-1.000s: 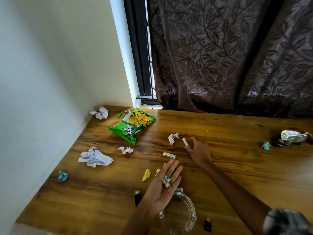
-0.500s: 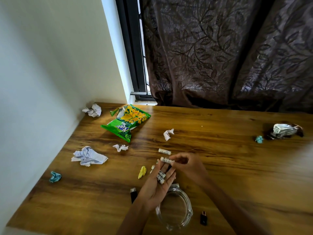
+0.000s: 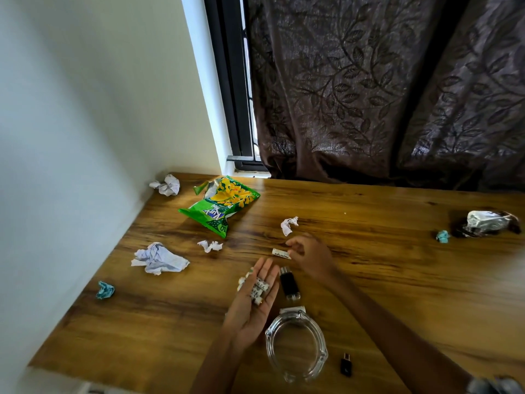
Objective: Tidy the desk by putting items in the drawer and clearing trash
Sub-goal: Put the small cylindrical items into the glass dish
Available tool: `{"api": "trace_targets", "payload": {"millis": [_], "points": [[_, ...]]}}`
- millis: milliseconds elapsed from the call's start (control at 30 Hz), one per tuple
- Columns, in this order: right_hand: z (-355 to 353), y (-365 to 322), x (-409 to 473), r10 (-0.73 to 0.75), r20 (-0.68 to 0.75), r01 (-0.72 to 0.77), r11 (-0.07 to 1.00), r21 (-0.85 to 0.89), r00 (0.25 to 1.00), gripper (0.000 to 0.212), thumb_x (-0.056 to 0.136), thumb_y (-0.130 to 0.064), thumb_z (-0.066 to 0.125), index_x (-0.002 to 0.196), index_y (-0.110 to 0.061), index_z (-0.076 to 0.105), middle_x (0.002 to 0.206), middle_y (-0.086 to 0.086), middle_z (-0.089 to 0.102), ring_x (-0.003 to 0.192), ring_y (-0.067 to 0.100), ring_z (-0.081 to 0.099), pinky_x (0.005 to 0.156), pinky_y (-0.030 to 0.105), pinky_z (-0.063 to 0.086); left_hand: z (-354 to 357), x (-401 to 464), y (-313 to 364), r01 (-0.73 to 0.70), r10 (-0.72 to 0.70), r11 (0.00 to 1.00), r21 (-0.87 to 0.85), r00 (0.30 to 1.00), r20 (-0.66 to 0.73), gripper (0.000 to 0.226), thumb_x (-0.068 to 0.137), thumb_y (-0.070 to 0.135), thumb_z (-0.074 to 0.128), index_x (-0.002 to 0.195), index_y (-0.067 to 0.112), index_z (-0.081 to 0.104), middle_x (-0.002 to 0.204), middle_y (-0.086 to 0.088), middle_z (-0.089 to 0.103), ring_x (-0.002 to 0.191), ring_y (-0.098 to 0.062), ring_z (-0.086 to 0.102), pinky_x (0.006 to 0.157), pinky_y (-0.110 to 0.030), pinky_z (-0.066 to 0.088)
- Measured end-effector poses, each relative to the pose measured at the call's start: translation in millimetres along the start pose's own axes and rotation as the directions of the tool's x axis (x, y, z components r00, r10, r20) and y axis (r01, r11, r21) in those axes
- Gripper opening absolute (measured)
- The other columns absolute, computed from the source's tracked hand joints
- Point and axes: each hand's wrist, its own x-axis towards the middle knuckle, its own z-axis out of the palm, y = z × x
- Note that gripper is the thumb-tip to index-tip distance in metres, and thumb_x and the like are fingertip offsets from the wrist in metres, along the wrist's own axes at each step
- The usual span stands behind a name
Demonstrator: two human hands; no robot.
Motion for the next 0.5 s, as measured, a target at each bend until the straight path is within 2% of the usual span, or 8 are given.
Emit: {"api": "trace_targets", "payload": {"millis": [100, 233, 267, 367, 433, 500], "points": [[20.2, 12.9, 11.7, 0.000, 0.056, 0.008, 0.990, -0.138, 0.998, 0.028, 0.087, -0.018, 0.061, 0.113, -0.011, 0.064, 0.110, 0.005, 0.059, 0.100, 0.018, 0.056, 0.083, 0.030, 0.047, -2.7, -4.0, 1.9, -0.005, 0.005, 1.000, -0.007, 1.000, -0.020, 0.034, 0.100, 0.019, 0.036, 0.126, 0.007, 0.055, 0.127, -0.009, 0.062, 0.118, -0.020, 0.056, 0.095, -0.037, 0.043], [24.1, 13.2, 15.4, 0.023, 0.056, -0.012, 0.984, -0.178, 0.998, 0.020, 0.085, -0.016, 0.063, 0.103, -0.012, 0.068, 0.104, 0.006, 0.061, 0.089, 0.017, 0.057, 0.073, 0.028, 0.046, -4.3, -6.7, 2.3, -0.016, 0.016, 1.000, -0.009, 0.999, -0.030, 0.036, 0.100, 0.020, 0.035, 0.129, 0.007, 0.053, 0.127, -0.009, 0.063, 0.113, -0.019, 0.059, 0.093, -0.036, 0.045], [21.7, 10.6, 13.8, 0.048, 0.054, -0.041, 0.991, -0.130, 0.997, 0.018, 0.084, -0.016, 0.064, 0.101, -0.011, 0.068, 0.102, 0.006, 0.062, 0.085, 0.014, 0.057, 0.071, 0.026, 0.046, -4.7, -7.1, 2.3, -0.017, 0.016, 1.000, -0.009, 0.999, -0.030, 0.037, 0.100, 0.020, 0.035, 0.129, 0.007, 0.053, 0.128, -0.009, 0.062, 0.113, -0.019, 0.060, 0.093, -0.035, 0.045], [9.9, -3.0, -1.9, 0.131, 0.065, -0.140, 0.978, 0.153, 0.989, 0.019, 0.080, -0.019, 0.070, 0.098, -0.013, 0.070, 0.089, 0.000, 0.068, 0.073, 0.005, 0.059, 0.062, 0.017, 0.045, -5.7, -7.0, 1.2, -0.010, 0.011, 1.000, 0.009, 0.999, -0.034, 0.038, 0.100, 0.022, 0.035, 0.130, 0.008, 0.052, 0.131, -0.009, 0.060, 0.115, -0.018, 0.059, 0.095, -0.034, 0.044], [1.6, -15.1, -19.0, 0.112, 0.130, -0.144, 0.950, 0.278, 0.985, 0.019, 0.078, -0.022, 0.073, 0.096, -0.017, 0.071, 0.083, -0.008, 0.068, 0.071, 0.000, 0.060, 0.058, 0.011, 0.043, -5.2, -6.4, -1.2, -0.007, 0.008, 1.000, 0.022, 0.999, -0.032, 0.038, 0.099, 0.022, 0.037, 0.131, 0.007, 0.051, 0.128, -0.009, 0.062, 0.114, -0.017, 0.060, 0.094, -0.033, 0.045], [-1.5, -25.9, -36.3, 0.064, 0.188, -0.122, 0.940, 0.317, 0.980, 0.018, 0.076, -0.023, 0.075, 0.093, -0.020, 0.071, 0.081, -0.011, 0.068, 0.070, -0.002, 0.061, 0.056, 0.008, 0.045, -2.9, -6.3, -4.1, -0.004, 0.004, 1.000, -0.001, 1.000, -0.028, 0.040, 0.094, 0.020, 0.045, 0.130, 0.005, 0.051, 0.119, -0.012, 0.067, 0.109, -0.020, 0.063, 0.092, -0.035, 0.049]]}}
